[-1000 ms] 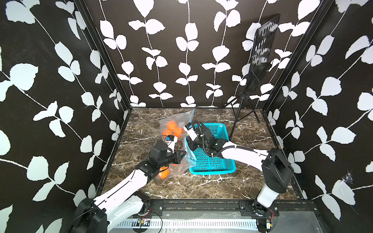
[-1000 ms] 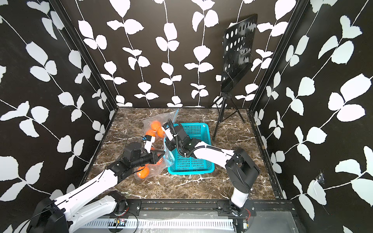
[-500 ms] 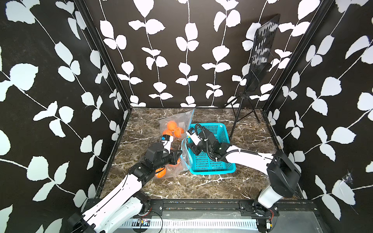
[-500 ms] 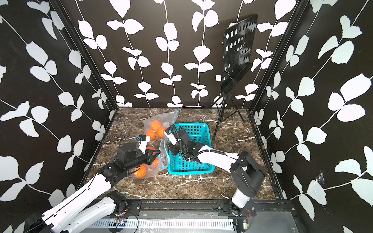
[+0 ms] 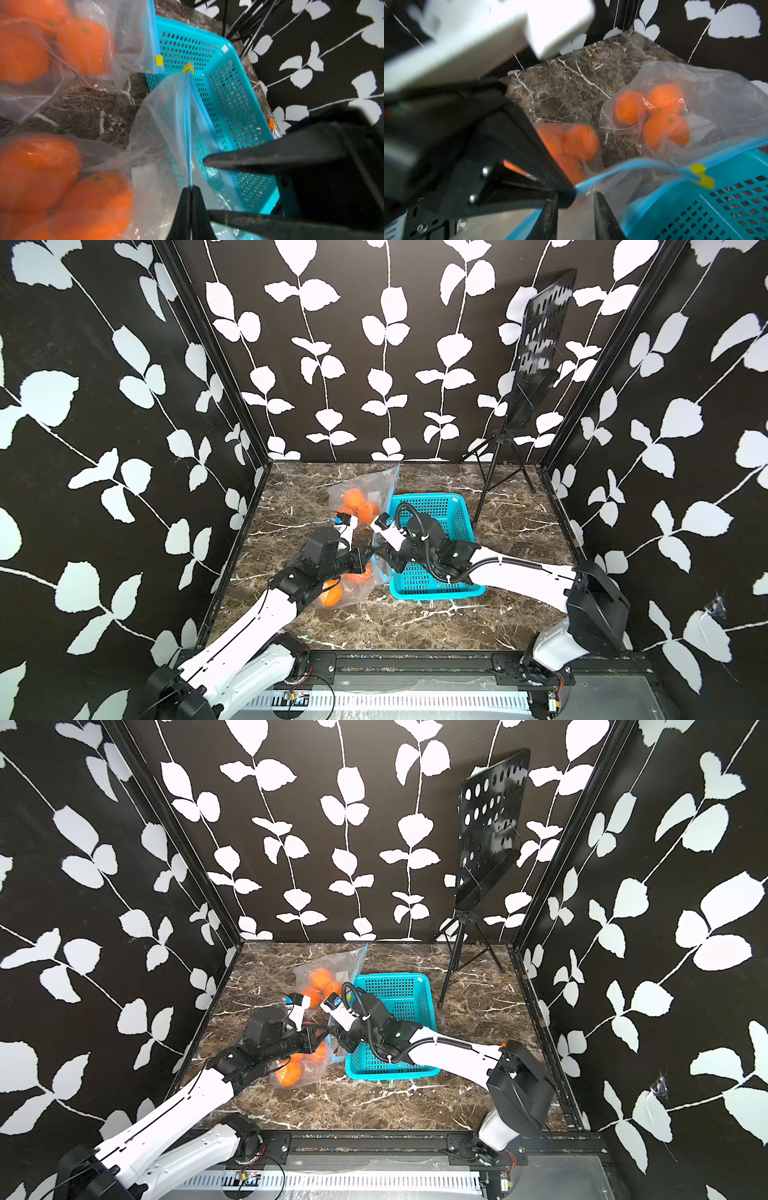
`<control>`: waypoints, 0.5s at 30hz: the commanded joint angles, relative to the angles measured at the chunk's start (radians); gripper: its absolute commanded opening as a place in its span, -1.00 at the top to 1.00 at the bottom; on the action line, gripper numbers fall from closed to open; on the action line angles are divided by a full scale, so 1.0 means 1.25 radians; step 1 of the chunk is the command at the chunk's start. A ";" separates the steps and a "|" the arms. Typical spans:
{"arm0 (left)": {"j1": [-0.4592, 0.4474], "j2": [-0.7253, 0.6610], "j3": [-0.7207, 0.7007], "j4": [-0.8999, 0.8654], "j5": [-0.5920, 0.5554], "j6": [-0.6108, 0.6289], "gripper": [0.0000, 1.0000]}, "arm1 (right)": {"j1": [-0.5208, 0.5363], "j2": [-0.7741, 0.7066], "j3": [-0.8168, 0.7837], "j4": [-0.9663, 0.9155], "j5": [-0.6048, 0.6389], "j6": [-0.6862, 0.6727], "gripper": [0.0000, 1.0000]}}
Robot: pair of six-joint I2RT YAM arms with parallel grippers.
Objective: Open the zip-top bag and take out the orange
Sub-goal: Open the zipper of the food storage bag at the center of the board.
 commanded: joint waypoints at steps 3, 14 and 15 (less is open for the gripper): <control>0.037 -0.090 0.059 -0.037 0.024 0.009 1.00 | 0.007 0.061 -0.015 0.086 0.001 0.042 0.55; 0.085 -0.158 0.063 -0.045 0.097 -0.022 1.00 | 0.069 0.128 0.076 -0.041 0.151 0.031 0.52; 0.085 -0.148 0.050 -0.035 0.104 -0.026 1.00 | 0.069 0.122 0.063 -0.015 0.135 0.028 0.47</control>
